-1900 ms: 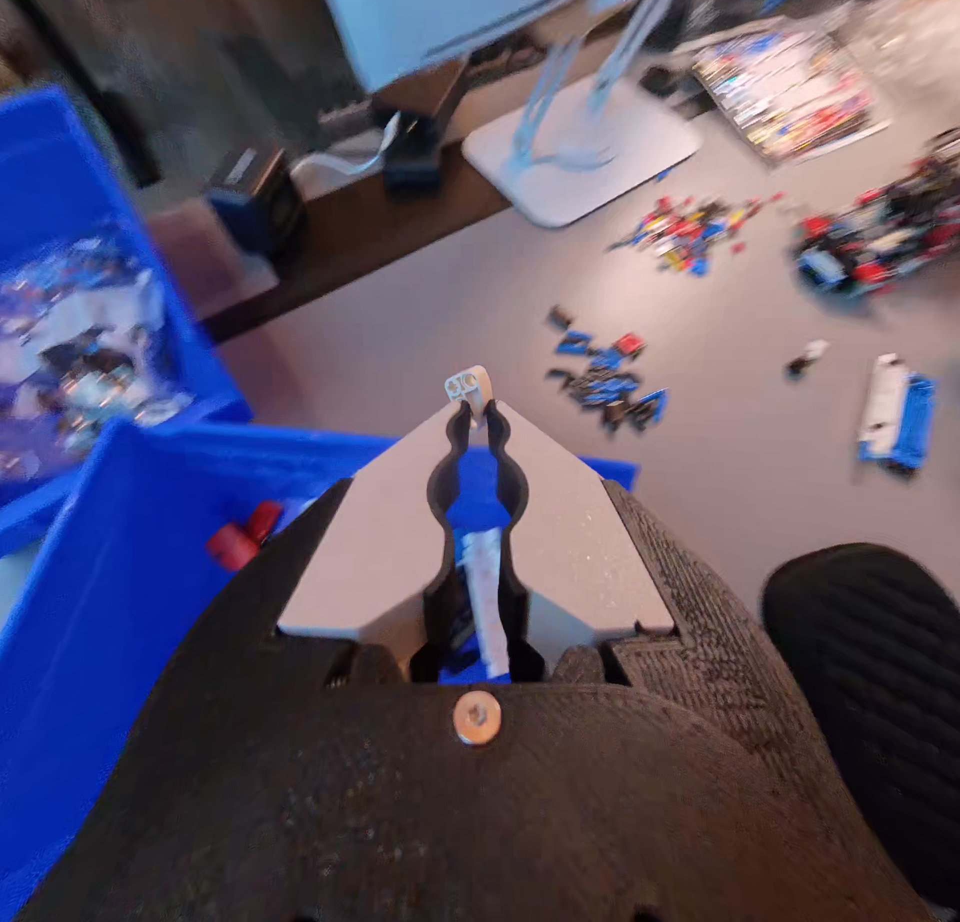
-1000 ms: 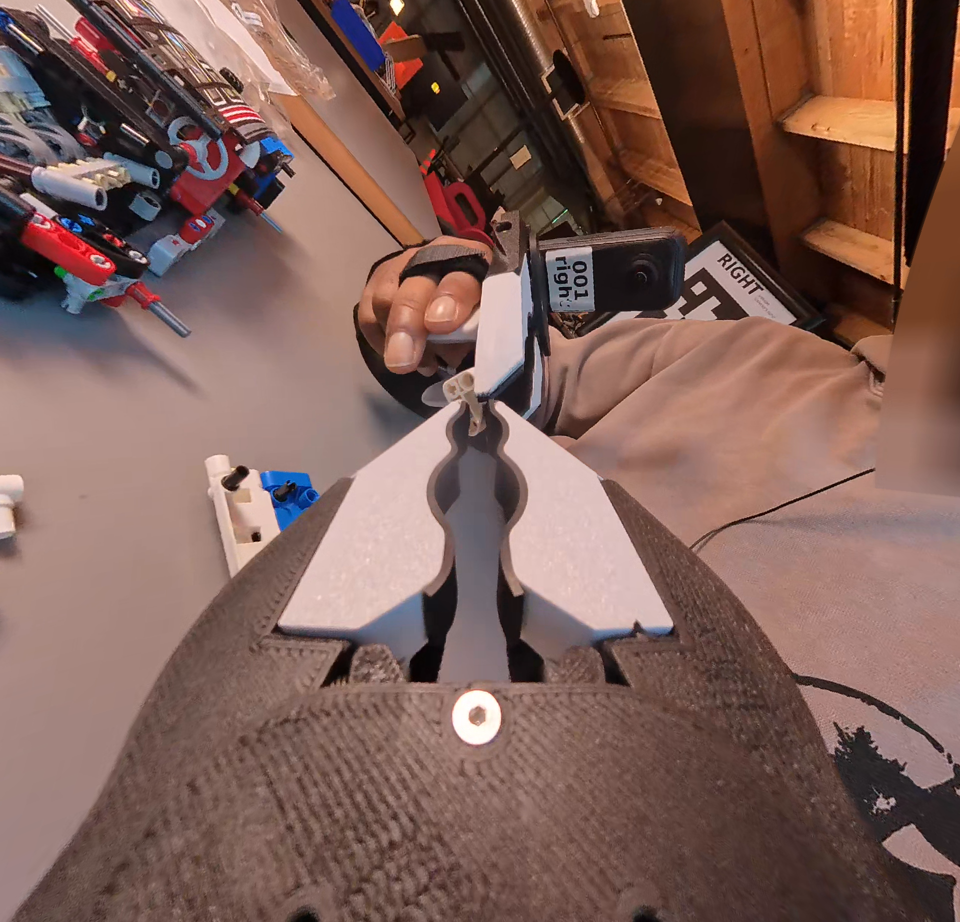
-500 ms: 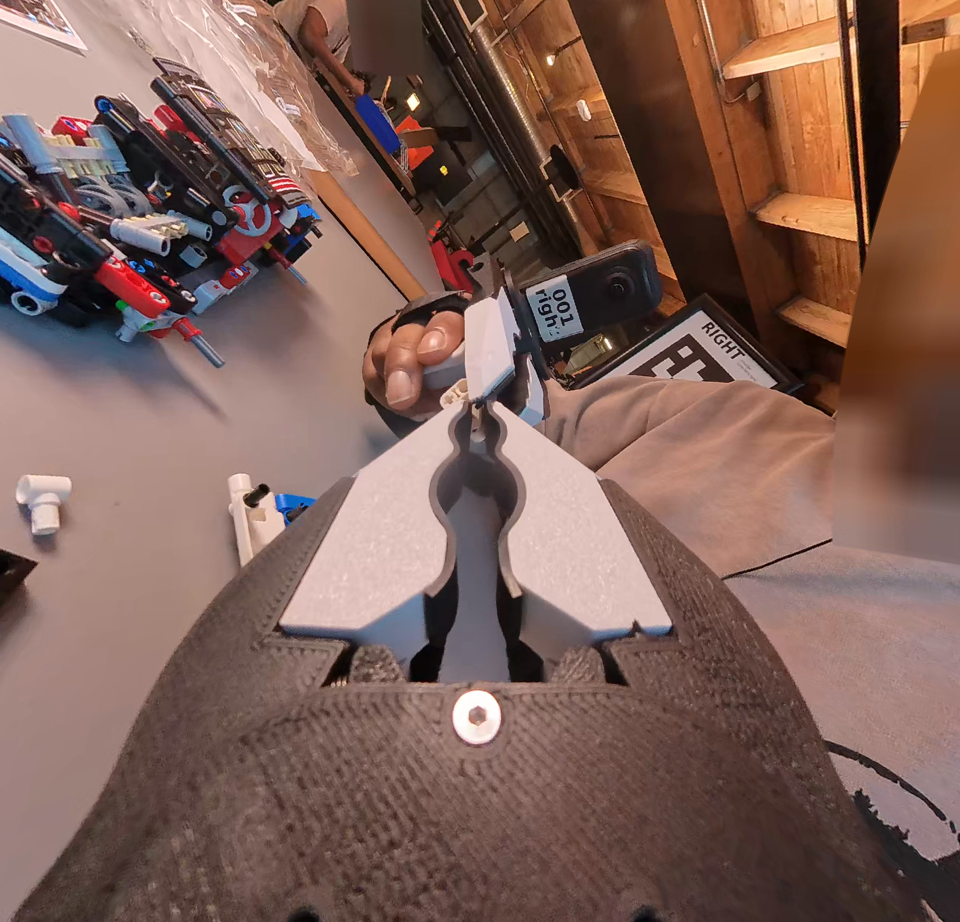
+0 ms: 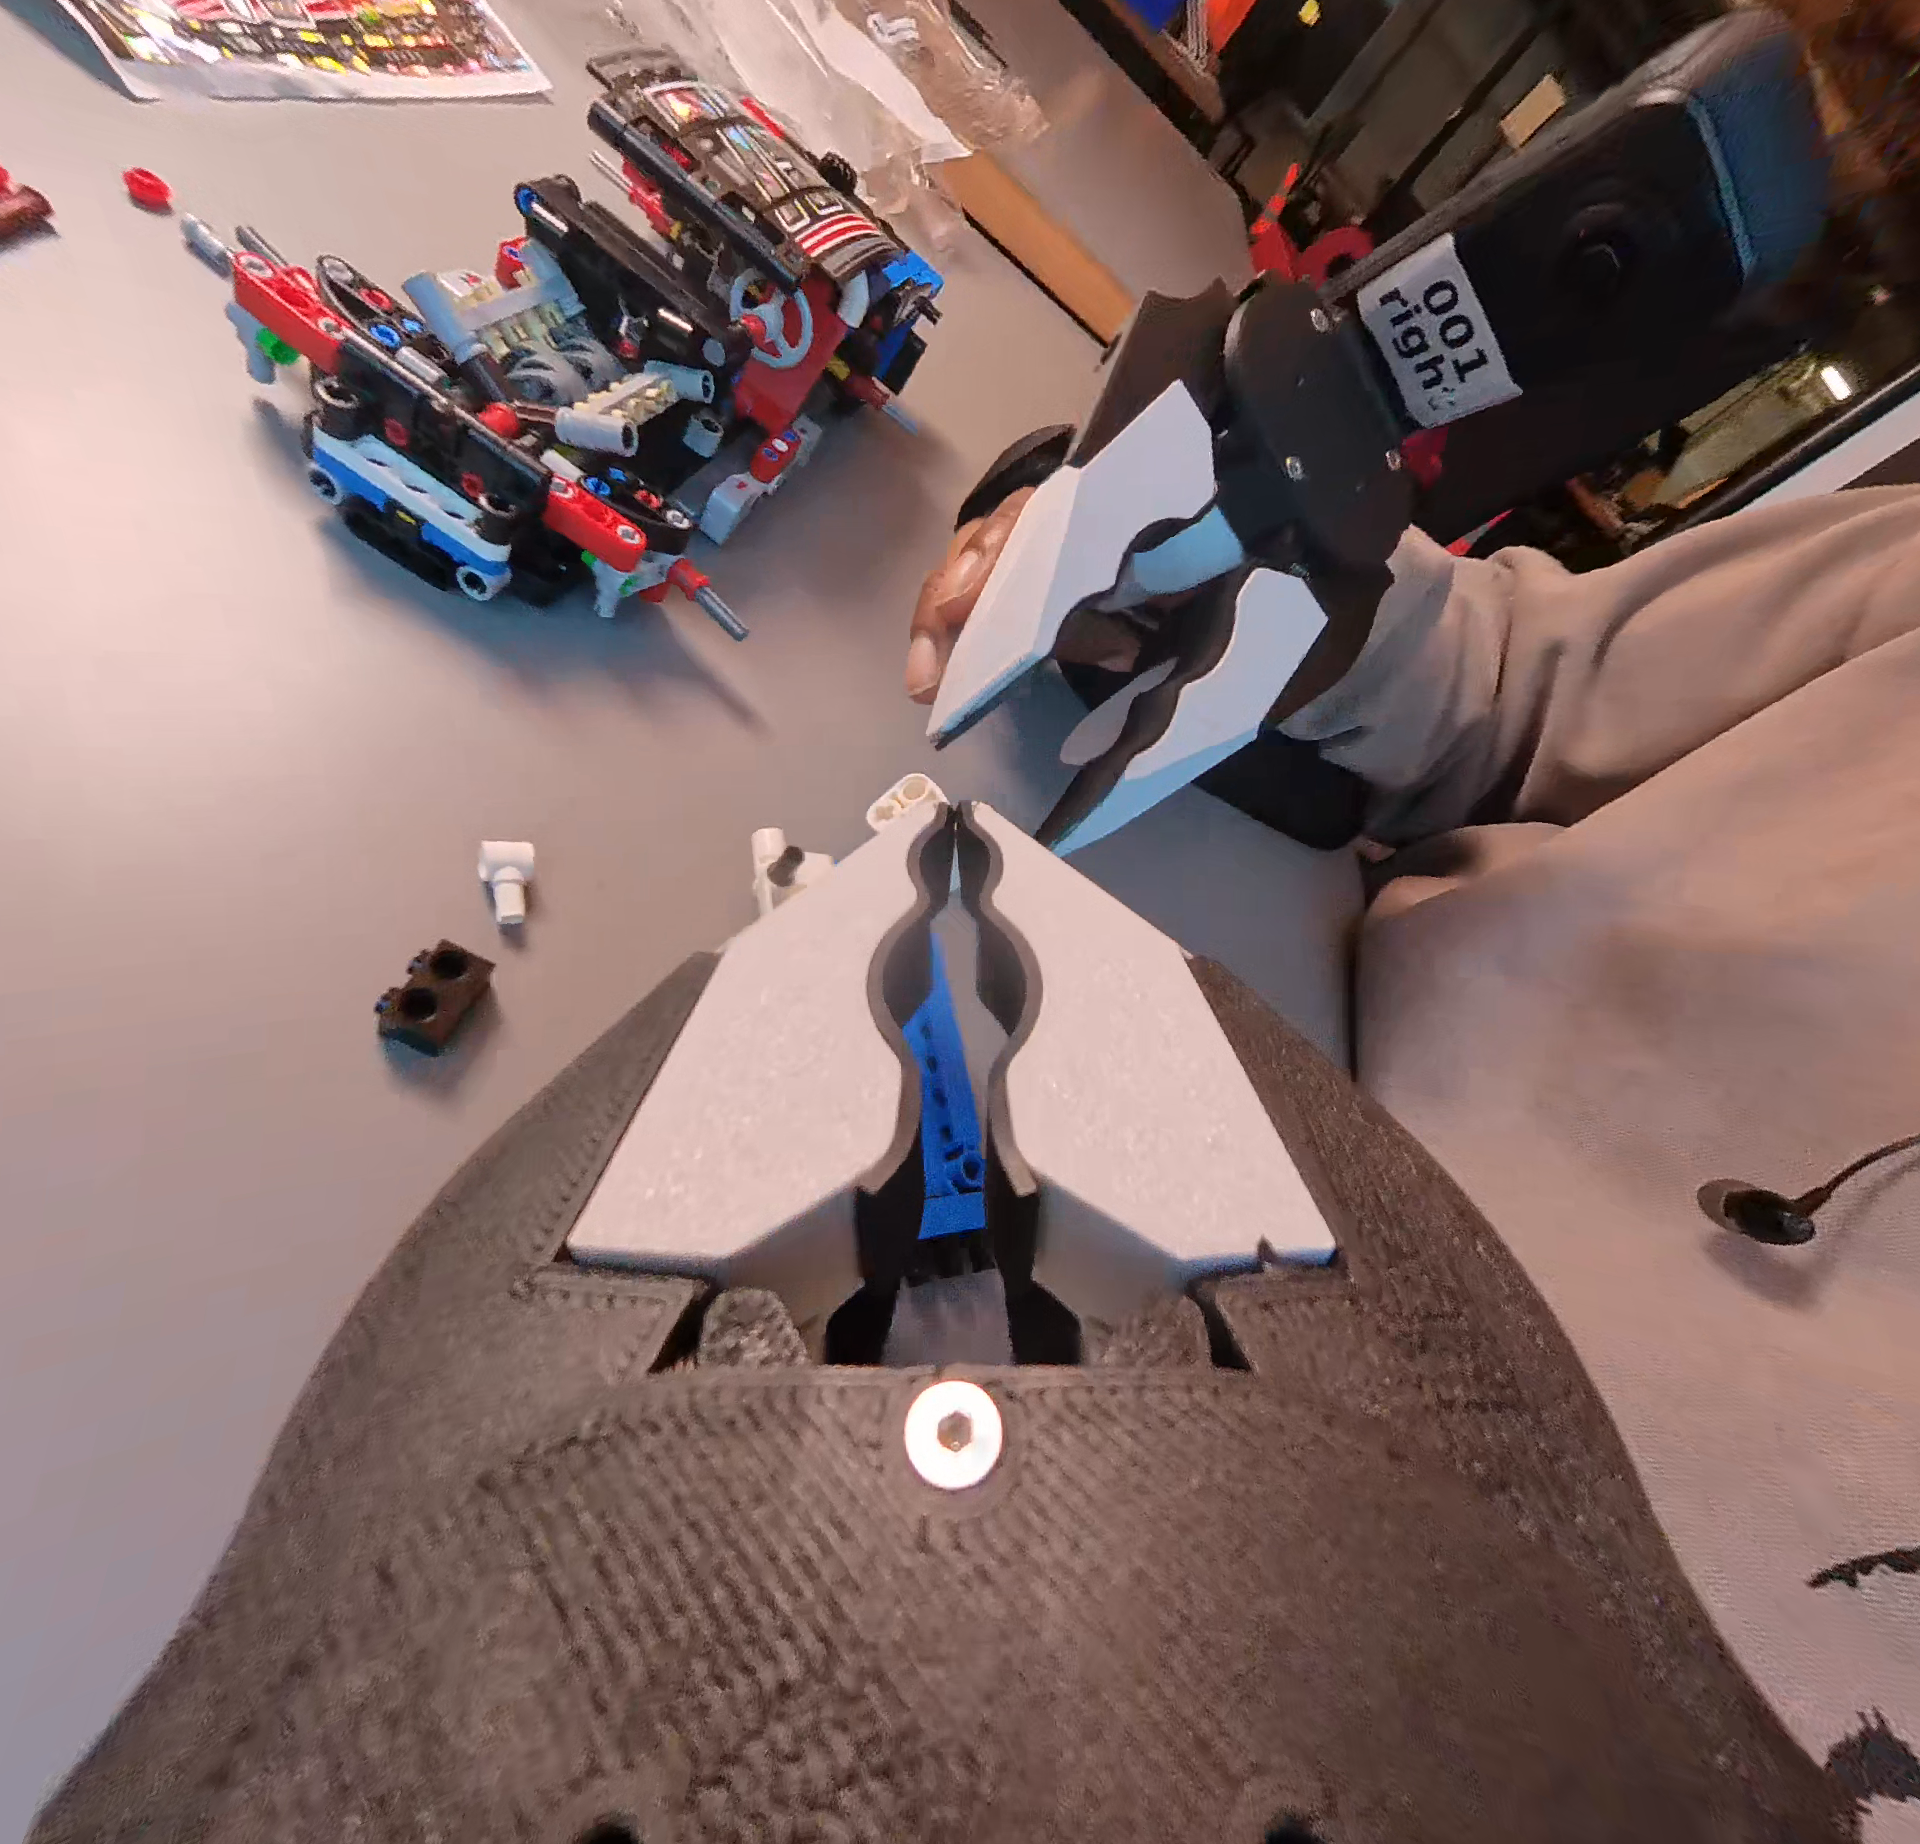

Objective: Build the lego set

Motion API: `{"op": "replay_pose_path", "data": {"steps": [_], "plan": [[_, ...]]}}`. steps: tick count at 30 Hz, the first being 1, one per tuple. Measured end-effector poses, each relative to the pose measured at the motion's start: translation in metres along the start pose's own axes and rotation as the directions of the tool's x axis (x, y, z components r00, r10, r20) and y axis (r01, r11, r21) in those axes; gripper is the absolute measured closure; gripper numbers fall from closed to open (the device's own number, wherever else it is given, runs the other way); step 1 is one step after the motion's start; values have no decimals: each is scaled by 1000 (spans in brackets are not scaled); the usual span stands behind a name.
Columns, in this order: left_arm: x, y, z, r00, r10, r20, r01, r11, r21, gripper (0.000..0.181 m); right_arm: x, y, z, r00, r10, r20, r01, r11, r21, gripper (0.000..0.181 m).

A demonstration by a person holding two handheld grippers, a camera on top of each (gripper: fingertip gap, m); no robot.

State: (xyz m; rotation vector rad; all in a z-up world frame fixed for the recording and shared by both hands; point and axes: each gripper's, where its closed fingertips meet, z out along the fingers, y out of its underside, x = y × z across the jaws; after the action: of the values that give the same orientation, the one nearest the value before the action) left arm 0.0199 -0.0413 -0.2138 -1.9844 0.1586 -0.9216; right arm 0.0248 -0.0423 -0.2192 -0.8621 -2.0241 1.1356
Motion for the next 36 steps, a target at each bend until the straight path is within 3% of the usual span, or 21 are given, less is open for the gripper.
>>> {"op": "replay_pose_path", "data": {"steps": [4, 8, 10, 11, 13, 15, 17, 19, 20, 22, 26, 32, 36], "plan": [[5, -3, -6, 999, 50, -4, -50, 999, 5, 181, 7, 1, -2, 1000, 18, -10, -18, 1000, 4, 154], [16, -6, -7, 996, 65, -63, -63, 998, 27, 181, -3, -12, 5, 995, -97, -26, 98, 994, 44, 154], [21, -9, -8, 994, 42, -100, -37, 998, 49, 181, -3, -14, 8, 982, -176, -68, 178, 983, 35, 175], [21, -10, -8, 994, 34, -104, -29, 998, 56, 181, -4, -16, 8, 978, -196, -75, 199, 979, 40, 176], [18, -14, -11, 996, 43, -83, -36, 996, 81, 181, -1, -14, 7, 993, -105, -58, 108, 993, 37, 176], [18, -22, -17, 993, 101, -60, -92, 987, 129, 167, -1, -21, 2, 987, 153, 50, -157, 983, 94, 176], [25, -28, -23, 975, 220, -38, -211, 964, 164, 154, 2, -30, -5, 877, 434, 207, -463, 879, 119, 176], [28, -25, -23, 926, 376, 34, -377, 916, 136, 148, 2, -37, -11, 674, 633, 381, -706, 703, 82, 176], [30, -21, -21, 895, 442, 59, -446, 888, 108, 146, 1, -40, -14, 577, 682, 450, -778, 626, 50, 176], [30, -14, -14, 857, 507, 93, -513, 857, 53, 145, -2, -39, -16, 467, 718, 516, -838, 546, -2, 176], [33, -13, -5, 812, 568, 134, -575, 818, 20, 147, -6, -40, -12, 411, 738, 536, -862, 506, -36, 176], [28, -17, -3, 670, 695, 259, -709, 703, -53, 157, -7, -39, -9, 352, 766, 538, -889, 453, -63, 176], [26, -15, -4, 662, 703, 259, -713, 697, -70, 159, -7, -37, -6, 357, 773, 524, -890, 453, -62, 176]]}}
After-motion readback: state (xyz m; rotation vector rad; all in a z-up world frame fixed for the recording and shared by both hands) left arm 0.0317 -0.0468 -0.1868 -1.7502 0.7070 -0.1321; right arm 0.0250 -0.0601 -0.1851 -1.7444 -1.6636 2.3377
